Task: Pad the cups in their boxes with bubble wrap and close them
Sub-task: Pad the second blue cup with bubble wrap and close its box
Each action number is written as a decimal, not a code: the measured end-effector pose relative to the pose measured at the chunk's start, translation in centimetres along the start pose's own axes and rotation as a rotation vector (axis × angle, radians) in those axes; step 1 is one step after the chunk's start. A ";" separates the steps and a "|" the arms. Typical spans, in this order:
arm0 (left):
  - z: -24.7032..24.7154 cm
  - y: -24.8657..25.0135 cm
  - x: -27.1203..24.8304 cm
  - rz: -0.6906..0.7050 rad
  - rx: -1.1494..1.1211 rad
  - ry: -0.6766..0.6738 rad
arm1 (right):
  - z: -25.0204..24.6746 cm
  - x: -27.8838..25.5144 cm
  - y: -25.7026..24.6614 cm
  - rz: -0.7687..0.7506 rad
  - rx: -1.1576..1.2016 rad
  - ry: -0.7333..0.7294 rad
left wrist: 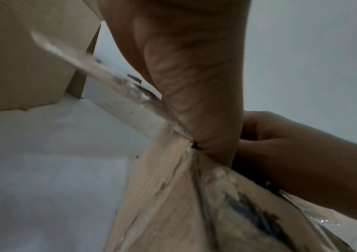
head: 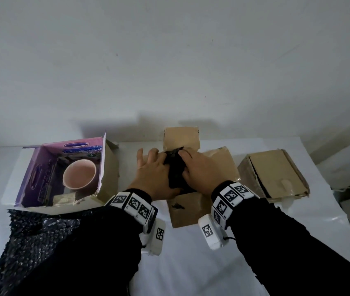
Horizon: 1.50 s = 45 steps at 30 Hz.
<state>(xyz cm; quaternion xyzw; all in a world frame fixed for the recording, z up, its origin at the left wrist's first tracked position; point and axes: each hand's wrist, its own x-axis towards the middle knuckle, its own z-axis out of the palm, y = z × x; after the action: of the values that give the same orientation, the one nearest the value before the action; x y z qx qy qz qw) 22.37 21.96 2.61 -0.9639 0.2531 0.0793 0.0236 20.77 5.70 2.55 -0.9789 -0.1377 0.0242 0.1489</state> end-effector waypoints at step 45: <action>0.3 0.5 -1.3 -0.129 -0.019 0.160 | 0.1 3.2 -1.2 0.030 -0.306 -0.215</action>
<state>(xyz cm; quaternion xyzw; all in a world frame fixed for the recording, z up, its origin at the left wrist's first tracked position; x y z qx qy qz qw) 20.93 22.22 2.49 -0.9816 0.1910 0.0030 -0.0009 23.51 7.71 2.78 -0.9839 -0.1401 0.1097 -0.0176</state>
